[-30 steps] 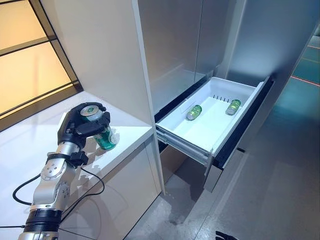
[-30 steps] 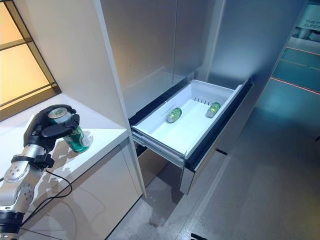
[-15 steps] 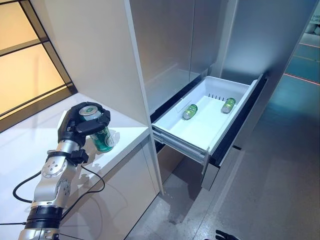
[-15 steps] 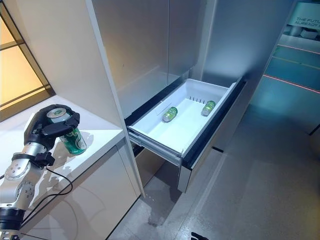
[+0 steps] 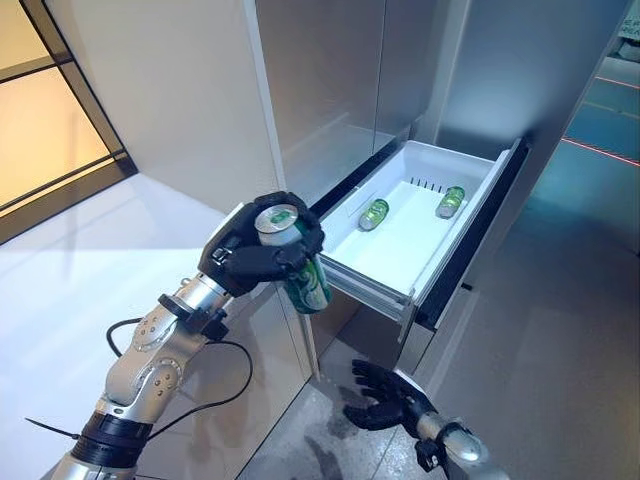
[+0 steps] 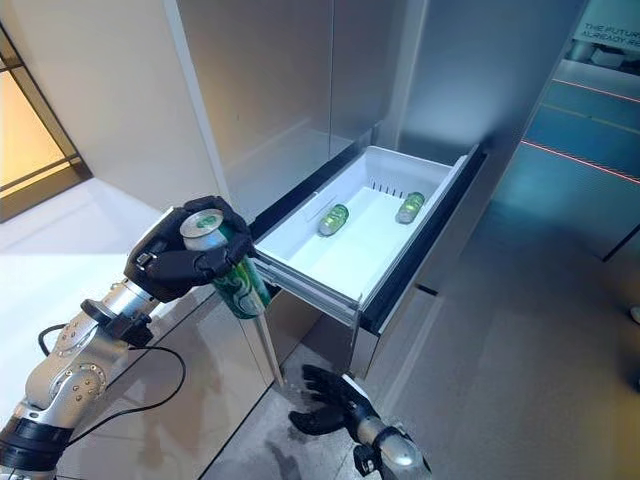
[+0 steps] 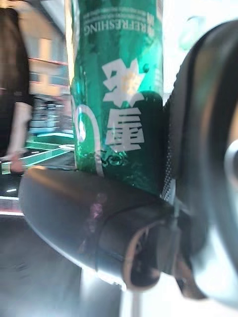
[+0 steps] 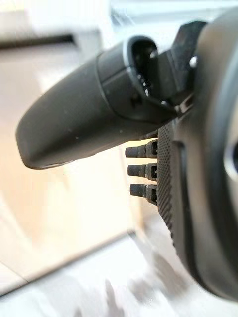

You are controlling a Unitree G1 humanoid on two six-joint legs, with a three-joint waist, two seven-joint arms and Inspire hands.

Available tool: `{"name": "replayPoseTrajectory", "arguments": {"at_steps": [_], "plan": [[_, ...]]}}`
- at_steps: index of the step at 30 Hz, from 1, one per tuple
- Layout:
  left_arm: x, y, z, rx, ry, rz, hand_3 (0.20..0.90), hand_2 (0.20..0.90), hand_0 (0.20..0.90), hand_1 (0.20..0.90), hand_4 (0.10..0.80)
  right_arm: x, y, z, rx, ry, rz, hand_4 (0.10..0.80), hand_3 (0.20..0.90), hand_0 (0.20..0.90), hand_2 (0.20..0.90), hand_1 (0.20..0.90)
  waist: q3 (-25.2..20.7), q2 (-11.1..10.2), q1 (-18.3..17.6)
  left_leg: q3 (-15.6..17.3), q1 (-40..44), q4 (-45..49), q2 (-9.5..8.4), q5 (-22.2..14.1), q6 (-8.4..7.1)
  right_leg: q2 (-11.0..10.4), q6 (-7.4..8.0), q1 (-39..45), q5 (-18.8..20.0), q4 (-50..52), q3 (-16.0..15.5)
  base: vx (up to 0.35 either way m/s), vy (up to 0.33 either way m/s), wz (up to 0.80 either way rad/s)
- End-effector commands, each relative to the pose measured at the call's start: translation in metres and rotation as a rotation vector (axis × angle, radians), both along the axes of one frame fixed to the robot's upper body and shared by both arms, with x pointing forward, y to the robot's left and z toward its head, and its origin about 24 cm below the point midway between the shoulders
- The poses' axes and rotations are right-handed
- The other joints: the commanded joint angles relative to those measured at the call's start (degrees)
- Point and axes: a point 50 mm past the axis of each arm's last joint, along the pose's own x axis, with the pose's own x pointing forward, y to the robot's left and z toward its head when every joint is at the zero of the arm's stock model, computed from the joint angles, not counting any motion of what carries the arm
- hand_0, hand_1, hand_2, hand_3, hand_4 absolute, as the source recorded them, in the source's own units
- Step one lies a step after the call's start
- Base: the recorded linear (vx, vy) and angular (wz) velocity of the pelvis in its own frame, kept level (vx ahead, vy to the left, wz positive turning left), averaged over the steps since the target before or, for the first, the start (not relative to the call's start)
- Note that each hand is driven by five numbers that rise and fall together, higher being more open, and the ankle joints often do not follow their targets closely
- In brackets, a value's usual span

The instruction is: Put drinks into fridge and close the fridge

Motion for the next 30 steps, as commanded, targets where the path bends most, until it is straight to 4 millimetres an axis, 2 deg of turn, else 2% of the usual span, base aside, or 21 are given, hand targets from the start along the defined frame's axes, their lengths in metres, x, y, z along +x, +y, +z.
{"name": "replayPoseTrajectory", "arguments": {"at_steps": [1,2,3,4,6,7,8,11,17,24,30], "plan": [[-0.005,0.002,0.073,-0.147,-0.424,-0.076,0.200,0.300,0.300,0.300,0.100,0.030,0.013,0.058,0.229,-0.196,0.139,0.800,0.900,0.900,0.900,0.900,-2.42,-0.27,-0.12,-2.36,1.19,0.89,-2.96,-4.91,0.97,2.07,1.66,-0.77,-6.29,5.01,-0.97,0.000,0.000,0.00],[-0.005,0.002,0.072,-0.143,-0.425,-0.079,0.200,0.300,0.300,0.300,0.100,0.032,0.013,0.063,0.241,-0.221,0.148,0.800,0.900,0.900,0.900,0.900,-2.42,-0.27,-0.10,-2.37,1.19,0.88,-2.95,-4.87,0.97,2.09,1.64,-0.76,-6.27,5.01,-0.96,0.000,0.000,0.00],[-0.007,0.001,0.069,-0.136,-0.426,-0.084,0.200,0.300,0.300,0.300,0.100,0.036,0.014,0.076,0.264,-0.261,0.161,0.800,0.900,0.900,0.900,0.900,-2.43,-0.27,-0.10,-2.30,1.12,0.88,-2.91,-4.74,0.98,2.11,1.62,-0.79,-6.19,5.01,-0.96,0.000,0.000,0.00],[-0.009,0.001,0.063,-0.133,-0.420,-0.103,0.200,0.300,0.300,0.300,0.100,0.044,0.015,0.098,0.311,-0.336,0.174,0.800,0.900,0.900,0.900,0.900,-2.38,-0.29,-0.01,-2.30,1.06,0.92,-2.91,-4.64,1.08,2.13,1.56,-0.83,-6.11,5.05,-0.90,0.000,0.000,0.00],[-0.012,-0.001,0.058,-0.133,-0.409,-0.128,0.200,0.300,0.300,0.300,0.100,0.049,0.016,0.118,0.355,-0.400,0.184,0.800,0.900,0.900,0.900,0.900,-2.35,-0.25,0.08,-2.28,0.97,0.95,-2.88,-4.57,1.20,2.14,1.46,-0.93,-6.10,5.13,-0.79,0.000,0.000,0.00],[-0.013,-0.004,0.053,-0.148,-0.384,-0.170,0.200,0.300,0.300,0.300,0.100,0.052,0.019,0.135,0.409,-0.453,0.198,0.800,0.900,0.900,0.900,0.900,-2.33,-0.23,0.29,-2.32,0.82,1.08,-2.92,-4.53,1.31,2.15,1.39,-1.02,-6.11,5.25,-0.72,0.000,0.000,0.00],[-0.013,-0.004,0.053,-0.148,-0.384,-0.170,0.200,0.300,0.300,0.300,0.100,0.052,0.019,0.135,0.409,-0.453,0.198,0.800,0.900,0.900,0.900,0.900,-2.33,-0.23,0.29,-2.32,0.82,1.08,-2.92,-4.53,1.31,2.15,1.39,-1.02,-6.11,5.25,-0.72,0.000,0.000,0.00],[-0.018,-0.016,0.043,-0.148,-0.349,-0.232,0.200,0.300,0.300,0.300,0.100,0.055,0.024,0.163,0.490,-0.536,0.228,0.800,0.900,0.900,0.900,0.900,-2.22,-0.32,0.54,-2.62,0.69,1.42,-3.04,-4.65,1.60,2.12,1.24,-1.08,-6.13,5.52,-0.73,0.000,0.000,0.00],[-0.018,-0.030,0.036,-0.144,-0.288,-0.305,0.200,0.300,0.300,0.300,0.100,0.058,0.031,0.186,0.580,-0.572,0.249,0.800,0.900,0.900,0.900,0.900,-2.32,-0.64,0.73,-2.91,0.56,1.74,-3.16,-4.70,1.66,2.13,1.03,-0.93,-6.11,5.57,-0.96,0.000,0.000,0.00],[-0.017,-0.044,0.032,-0.126,-0.251,-0.356,0.200,0.300,0.300,0.300,0.100,0.058,0.041,0.196,0.600,-0.578,0.292,0.800,0.900,0.900,0.900,0.900,-2.40,-0.84,0.82,-3.04,0.37,1.91,-3.32,-4.57,1.58,2.14,0.83,-0.82,-5.85,5.33,-1.24,0.000,0.000,0.00],[-0.013,-0.053,0.030,-0.101,-0.220,-0.366,0.200,0.300,0.300,0.300,0.100,0.054,0.054,0.205,0.593,-0.586,0.425,0.800,0.900,0.900,0.900,0.900,-2.40,-1.04,0.91,-3.21,0.41,1.94,-3.46,-4.54,1.50,2.12,0.78,-0.64,-5.72,5.15,-1.35,0.000,0.000,0.00]]}}
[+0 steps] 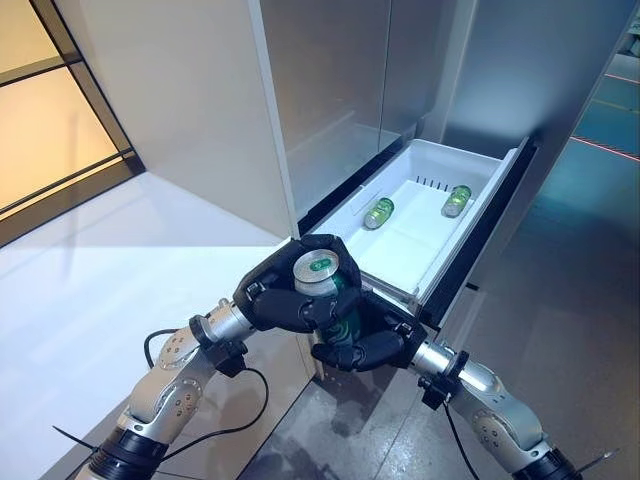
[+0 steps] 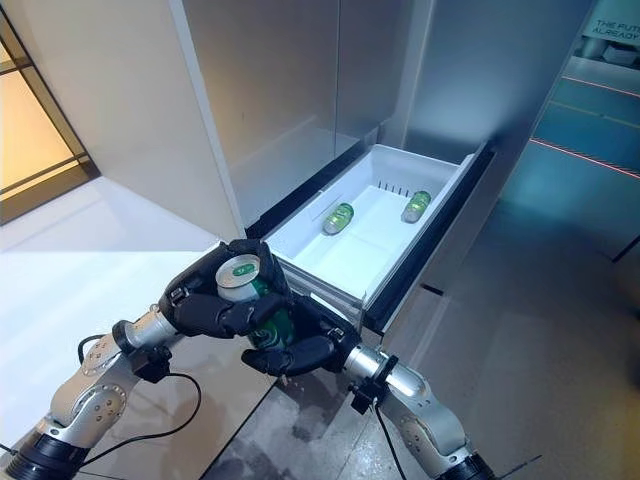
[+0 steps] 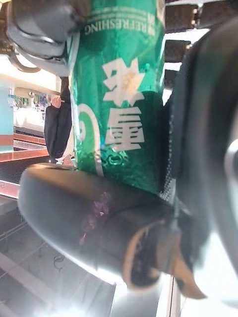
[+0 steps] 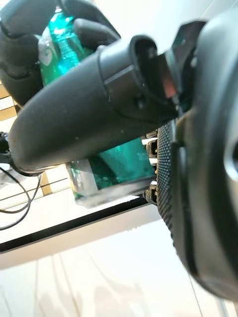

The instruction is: Put drinks into fridge and close the fridge

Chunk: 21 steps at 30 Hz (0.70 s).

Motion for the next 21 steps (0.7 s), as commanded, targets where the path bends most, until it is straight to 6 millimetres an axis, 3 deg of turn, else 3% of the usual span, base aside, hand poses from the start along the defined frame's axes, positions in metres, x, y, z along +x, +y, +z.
{"name": "replayPoseTrajectory", "arguments": {"at_steps": [1,8,16,17,20,21], "plan": [[0.006,-0.025,0.060,-0.136,-0.261,-0.119,0.200,0.300,0.300,0.300,0.100,0.008,0.032,0.078,0.197,-0.307,0.176,0.800,0.900,0.900,0.900,0.900,-2.64,-1.44,-0.05,-3.27,0.40,1.98,-3.44,-4.61,1.54,2.14,0.74,-0.58,-5.81,5.15,-1.25,0.000,0.000,0.00],[0.006,-0.038,0.054,-0.159,-0.203,-0.198,0.200,0.300,0.300,0.300,0.100,0.006,0.045,0.082,0.165,-0.308,0.263,0.800,0.900,0.900,0.900,0.900,-2.69,-1.52,-0.05,-3.12,0.36,2.21,-3.57,-4.56,1.50,2.05,0.78,-0.47,-5.57,4.97,-1.16,0.000,0.000,0.00],[0.000,-0.059,0.050,-0.276,-0.161,-0.312,0.200,0.300,0.300,0.300,0.100,0.006,0.058,0.079,0.263,-0.201,0.268,0.800,0.900,0.900,0.900,0.900,-2.62,-1.64,-0.26,-3.12,0.57,2.19,-3.78,-4.73,1.61,1.96,0.93,-0.38,-5.46,4.94,-0.99,0.000,0.000,0.00],[-0.001,-0.061,0.049,-0.282,-0.159,-0.316,0.200,0.300,0.300,0.300,0.100,0.005,0.059,0.078,0.282,-0.167,0.265,0.364,0.464,0.526,0.526,0.526,-2.62,-1.66,-0.31,-3.11,0.57,2.18,-3.81,-4.75,1.63,1.96,0.96,-0.40,-5.44,4.94,-0.95,0.000,0.000,0.00],[-0.002,-0.064,0.047,-0.295,-0.149,-0.324,0.200,0.300,0.300,0.300,0.100,0.005,0.061,0.074,0.325,-0.107,0.235,0.100,0.200,0.300,0.300,0.300,-2.66,-1.66,-0.46,-3.01,0.49,2.29,-3.85,-4.81,1.70,1.94,1.03,-0.59,-5.38,5.03,-0.84,0.000,0.000,0.00],[-0.003,-0.065,0.047,-0.297,-0.146,-0.325,0.200,0.300,0.300,0.300,0.100,0.005,0.060,0.072,0.332,-0.102,0.222,0.100,0.200,0.300,0.300,0.300,-2.65,-1.66,-0.51,-2.95,0.50,2.31,-3.88,-4.85,1.71,1.94,1.05,-0.61,-5.35,5.03,-0.82,0.000,0.000,0.00]]}}
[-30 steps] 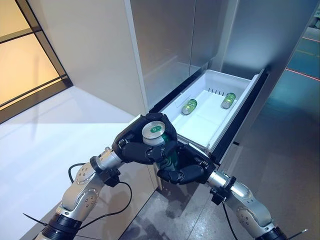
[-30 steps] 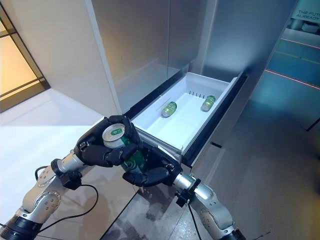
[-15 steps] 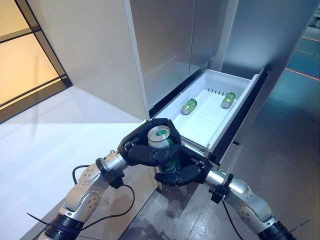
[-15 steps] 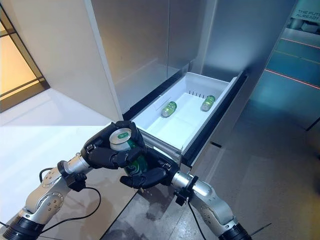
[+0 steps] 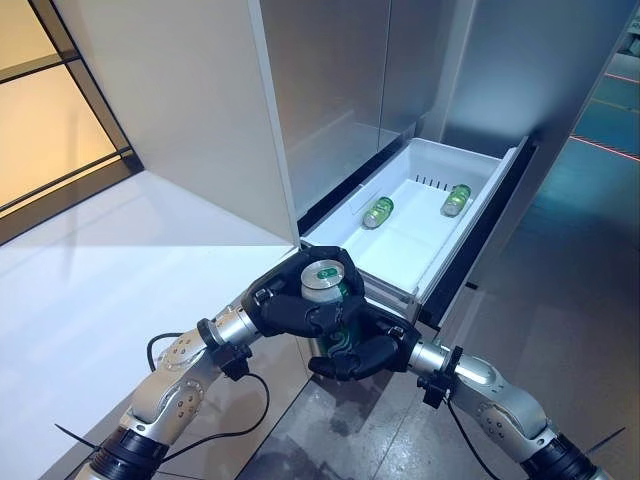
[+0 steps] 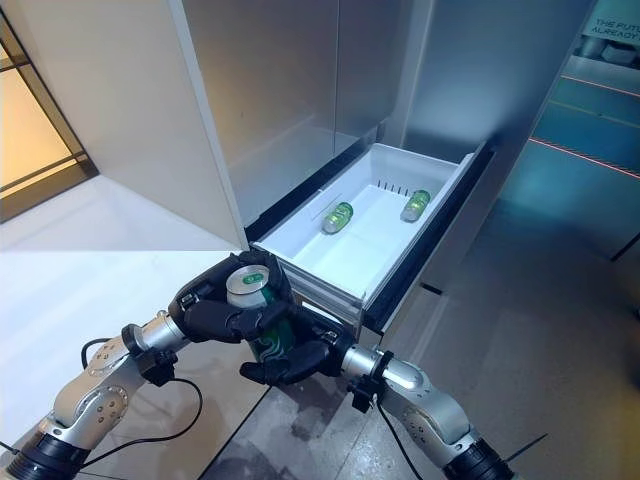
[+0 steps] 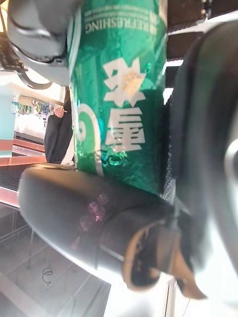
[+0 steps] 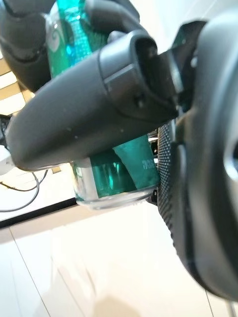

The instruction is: Put drinks into fridge and close the fridge

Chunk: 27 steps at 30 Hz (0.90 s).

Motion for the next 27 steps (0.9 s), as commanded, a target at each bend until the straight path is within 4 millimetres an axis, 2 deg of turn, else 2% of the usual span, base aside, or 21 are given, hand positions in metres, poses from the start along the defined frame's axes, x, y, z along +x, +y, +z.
{"name": "replayPoseTrajectory", "arguments": {"at_steps": [1,11,20,21,22,23,27], "plan": [[-0.004,-0.060,0.057,-0.333,-0.212,-0.295,0.200,0.300,0.300,0.300,0.100,0.004,0.058,0.074,0.418,-0.170,0.136,0.100,0.200,0.300,0.300,0.300,-2.85,-1.39,-0.48,-2.83,0.50,2.30,-3.74,-4.85,1.71,1.93,1.08,-0.63,-5.28,4.99,-0.88,0.000,0.000,0.00],[-0.007,-0.059,0.050,-0.337,-0.199,-0.259,0.200,0.300,0.300,0.300,0.100,0.004,0.051,0.065,0.429,-0.115,0.048,0.100,0.200,0.300,0.300,0.300,-2.71,-1.26,-0.93,-2.35,0.52,2.29,-3.84,-4.98,1.93,1.80,1.28,-0.89,-4.95,4.78,-0.53,0.000,0.000,0.00],[-0.005,-0.051,0.045,-0.264,-0.216,-0.223,0.200,0.300,0.300,0.300,0.100,0.009,0.038,0.064,0.258,-0.192,0.022,0.100,0.200,0.300,0.300,0.300,-2.56,-1.47,-0.96,-2.36,0.70,2.15,-3.94,-4.98,2.08,1.76,1.31,-0.82,-4.72,4.64,-0.32,0.000,0.000,0.00],[-0.005,-0.049,0.045,-0.254,-0.223,-0.219,0.222,0.319,0.319,0.319,0.122,0.011,0.034,0.066,0.228,-0.211,0.014,0.100,0.200,0.300,0.300,0.300,-2.57,-1.54,-0.95,-2.37,0.72,2.10,-3.92,-5.00,2.05,1.78,1.32,-0.84,-4.73,4.65,-0.31,0.000,0.000,0.00],[-0.005,-0.047,0.047,-0.247,-0.228,-0.206,0.411,0.481,0.481,0.481,0.311,0.013,0.031,0.067,0.201,-0.229,0.007,0.100,0.200,0.300,0.300,0.300,-2.62,-1.59,-0.96,-2.41,0.72,2.02,-3.93,-4.98,2.03,1.80,1.38,-0.86,-4.69,4.59,-0.28,0.000,0.000,0.00],[-0.004,-0.046,0.047,-0.242,-0.234,-0.193,0.900,0.900,0.900,0.900,0.800,0.015,0.028,0.069,0.180,-0.242,-0.002,0.100,0.200,0.300,0.300,0.300,-2.64,-1.64,-0.98,-2.41,0.79,1.97,-3.91,-4.97,2.01,1.81,1.41,-0.86,-4.65,4.63,-0.28,0.000,0.000,0.00],[-0.003,-0.040,0.053,-0.232,-0.289,-0.146,0.900,0.900,0.900,0.900,0.800,0.020,0.017,0.076,0.119,-0.294,-0.044,0.100,0.200,0.300,0.300,0.300,-2.62,-1.99,-0.96,-2.48,0.81,1.98,-3.86,-4.93,1.97,1.80,1.44,-0.82,-4.68,4.76,-0.31,0.000,0.000,0.00]]}}
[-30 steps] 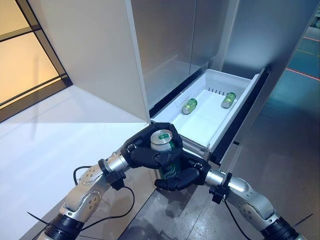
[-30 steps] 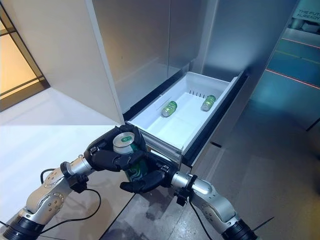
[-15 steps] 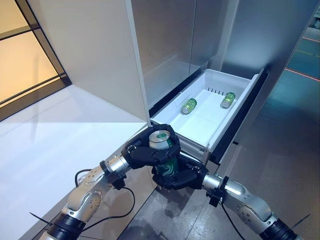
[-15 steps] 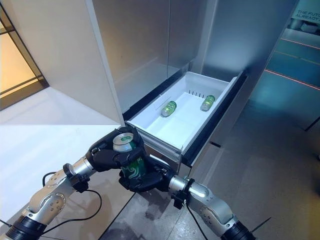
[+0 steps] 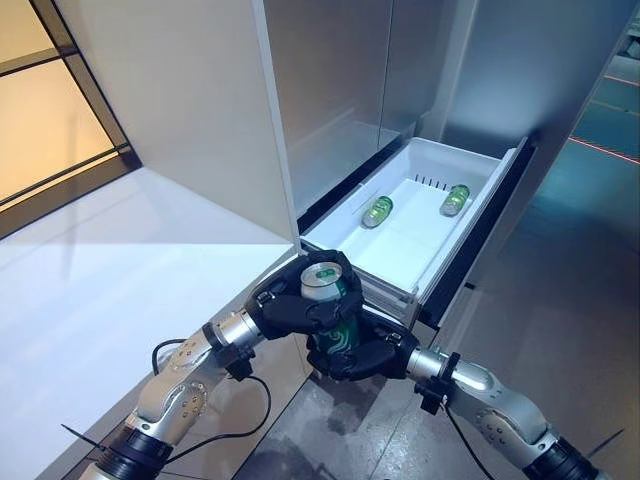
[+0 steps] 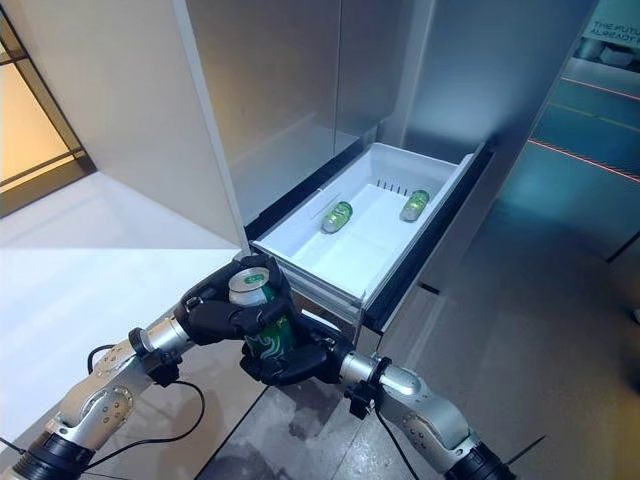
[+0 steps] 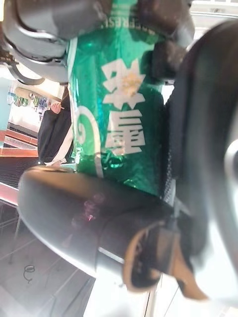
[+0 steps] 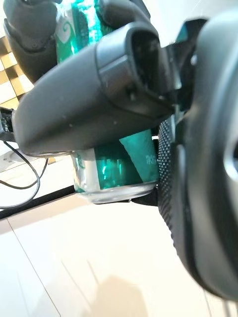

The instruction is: Put drinks into fridge and close the fridge

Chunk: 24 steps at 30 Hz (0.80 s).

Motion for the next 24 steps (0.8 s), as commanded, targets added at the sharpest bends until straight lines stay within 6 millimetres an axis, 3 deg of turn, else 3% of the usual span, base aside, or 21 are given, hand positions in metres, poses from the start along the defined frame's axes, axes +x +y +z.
{"name": "replayPoseTrajectory", "arguments": {"at_steps": [1,13,18,24], "plan": [[-0.006,-0.037,0.066,-0.207,-0.377,-0.148,0.900,0.900,0.900,0.900,0.800,0.026,0.018,0.081,0.181,-0.322,-0.023,0.100,0.200,0.300,0.300,0.300,-3.11,-1.10,-0.88,-2.54,0.73,1.96,-3.81,-4.93,1.97,1.79,1.45,-0.84,-4.72,4.81,-0.63,0.000,0.000,0.00],[-0.018,0.006,0.120,-0.228,-0.832,0.243,0.900,0.900,0.900,0.900,0.800,0.048,-0.019,0.129,0.095,-0.538,-0.276,0.100,0.200,0.300,0.300,0.300,-3.53,-2.07,0.23,-3.86,-0.05,1.82,-3.77,-4.50,1.70,2.00,1.00,-1.23,-4.83,5.11,-1.17,0.000,0.000,0.00],[-0.016,0.013,0.131,-0.265,-0.858,0.340,0.900,0.900,0.900,0.900,0.800,0.059,-0.028,0.149,0.082,-0.626,-0.403,0.100,0.200,0.300,0.300,0.300,-3.55,-2.30,0.81,-4.51,0.07,1.63,-3.69,-4.52,1.41,2.16,0.82,-0.94,-5.08,5.14,-1.67,-0.001,-0.003,0.01],[0.004,0.011,0.126,-0.218,-0.725,0.403,0.900,0.900,0.900,0.900,0.800,0.077,-0.037,0.180,0.048,-0.763,-0.584,0.100,0.200,0.300,0.300,0.300,-3.38,-2.54,1.51,-5.26,0.00,2.06,-3.68,-4.72,1.05,2.25,0.66,-0.59,-5.28,5.28,-2.21,0.000,0.000,0.00]]}}
